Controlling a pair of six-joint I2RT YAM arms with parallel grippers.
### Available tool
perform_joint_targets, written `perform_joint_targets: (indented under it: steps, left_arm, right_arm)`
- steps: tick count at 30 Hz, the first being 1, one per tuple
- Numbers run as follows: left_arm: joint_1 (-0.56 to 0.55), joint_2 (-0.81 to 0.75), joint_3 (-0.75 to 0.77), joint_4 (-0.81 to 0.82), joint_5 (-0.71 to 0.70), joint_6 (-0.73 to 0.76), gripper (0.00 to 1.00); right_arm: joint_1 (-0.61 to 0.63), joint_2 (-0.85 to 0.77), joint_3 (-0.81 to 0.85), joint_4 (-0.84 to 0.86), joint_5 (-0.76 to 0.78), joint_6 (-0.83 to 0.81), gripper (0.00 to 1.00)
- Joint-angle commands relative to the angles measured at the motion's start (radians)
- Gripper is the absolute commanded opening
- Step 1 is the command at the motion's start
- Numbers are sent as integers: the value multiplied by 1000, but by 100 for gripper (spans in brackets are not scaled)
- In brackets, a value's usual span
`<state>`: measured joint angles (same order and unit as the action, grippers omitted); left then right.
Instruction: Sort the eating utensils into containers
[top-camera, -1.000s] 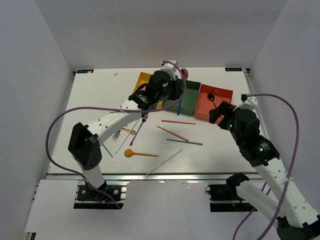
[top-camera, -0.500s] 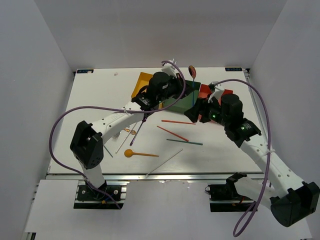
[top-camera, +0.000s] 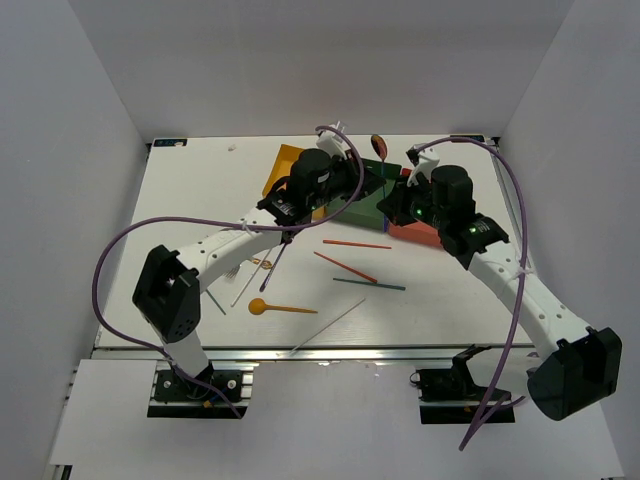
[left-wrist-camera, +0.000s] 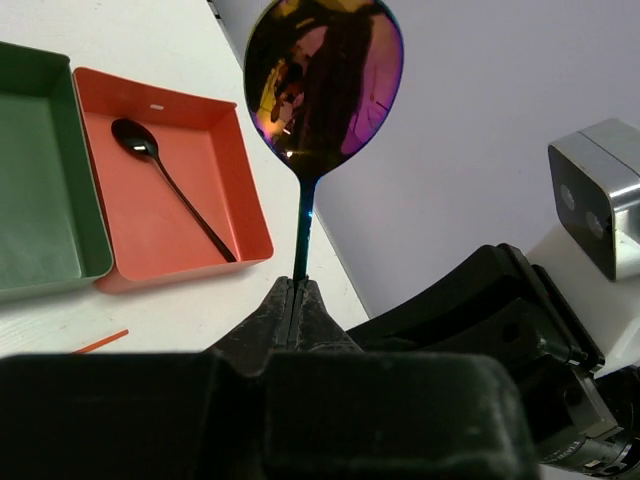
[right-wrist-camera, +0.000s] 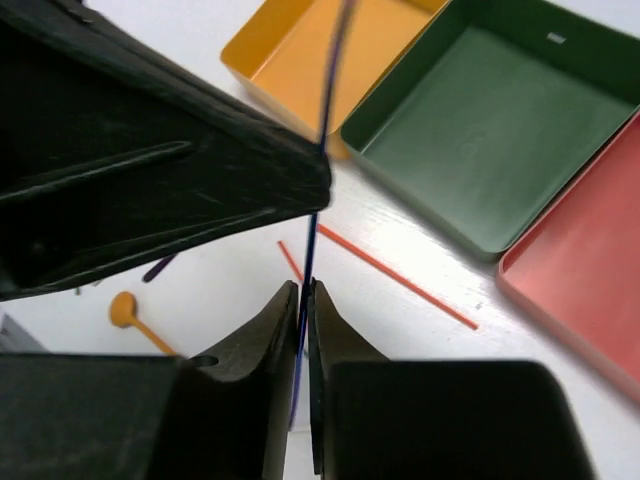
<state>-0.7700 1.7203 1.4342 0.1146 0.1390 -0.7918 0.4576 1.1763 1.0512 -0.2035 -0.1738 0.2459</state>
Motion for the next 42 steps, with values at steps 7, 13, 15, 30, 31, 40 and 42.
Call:
perform_joint_targets:
  steps: [7,13,15,30,31,40,42]
  left_arm:
    - [-9,-87,25,-44,-76,14,56]
    - [8,-172,156,-524,-646,94,98]
    - [21,-250,141,-623,-770,138,98]
    - [28,-755,-376,-705,-731,457,98]
    - [28,-761,-402,-702,-708,457,98]
    - [28,-732,-431,-695,-691,450,98]
    - [28,-720,-419,-698,-684,445,98]
  right_arm:
    - [0,14,58,-26,129,-112,0]
    - [-95,132,139,-207,326,-201,0]
    - [-111,186,159,-240,381,-244,0]
    - [-303,649,481,-347,333,-519,0]
    - [-301,663,490,-346,333,-519,0]
    - [-303,681,460,-338,372,-508,16]
    - [-304,680,455,-347,391,-511,21]
